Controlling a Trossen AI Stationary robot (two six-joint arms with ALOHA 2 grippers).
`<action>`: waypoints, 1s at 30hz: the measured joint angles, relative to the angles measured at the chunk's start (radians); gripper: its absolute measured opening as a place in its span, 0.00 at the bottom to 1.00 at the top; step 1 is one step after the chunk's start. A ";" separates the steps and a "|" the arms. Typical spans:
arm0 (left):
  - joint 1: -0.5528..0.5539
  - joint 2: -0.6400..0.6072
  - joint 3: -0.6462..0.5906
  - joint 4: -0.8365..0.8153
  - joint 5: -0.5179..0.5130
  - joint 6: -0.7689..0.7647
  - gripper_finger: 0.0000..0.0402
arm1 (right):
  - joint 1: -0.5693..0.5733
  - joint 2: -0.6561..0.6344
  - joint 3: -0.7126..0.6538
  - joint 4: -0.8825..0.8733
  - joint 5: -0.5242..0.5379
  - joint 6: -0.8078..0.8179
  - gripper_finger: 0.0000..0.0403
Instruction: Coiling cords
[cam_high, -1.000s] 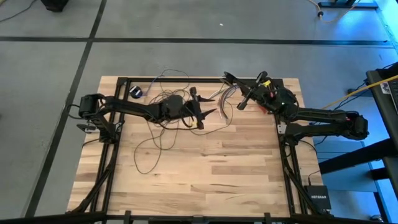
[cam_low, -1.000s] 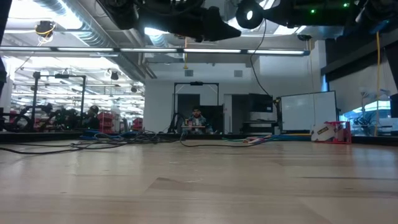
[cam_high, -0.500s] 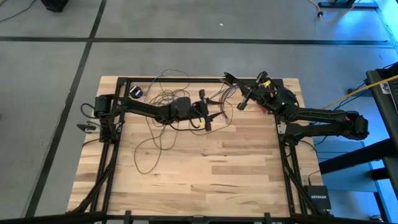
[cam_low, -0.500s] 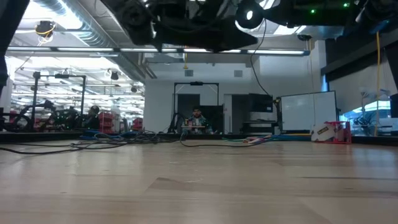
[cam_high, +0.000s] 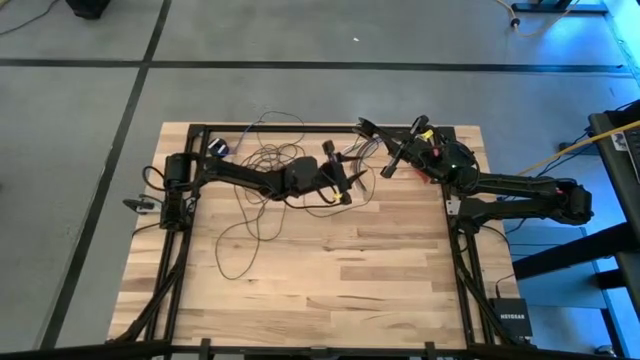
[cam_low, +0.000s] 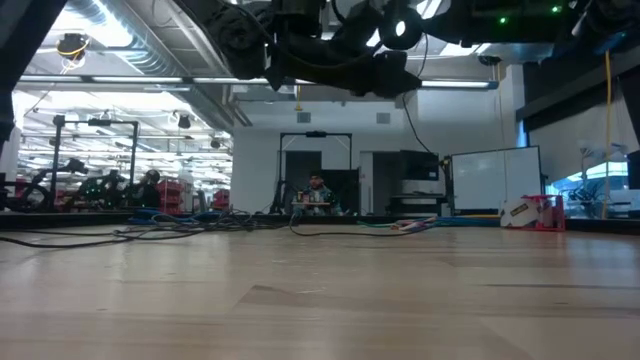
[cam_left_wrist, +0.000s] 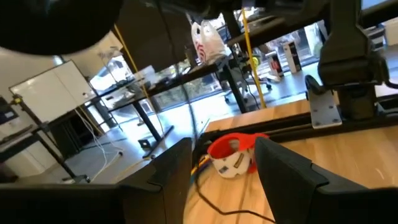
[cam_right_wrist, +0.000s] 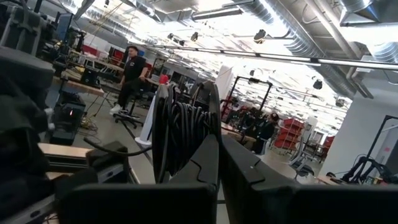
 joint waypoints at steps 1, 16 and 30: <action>0.000 0.000 0.000 0.002 -0.001 0.002 0.42 | 0.000 0.000 0.000 -0.001 0.000 0.000 0.02; 0.042 0.000 -0.001 -0.067 -0.002 -0.010 0.15 | 0.000 0.000 0.000 -0.003 -0.054 0.003 0.02; 0.037 0.000 -0.002 -0.092 -0.091 0.094 0.01 | 0.000 0.000 0.000 -0.008 -0.053 0.003 0.02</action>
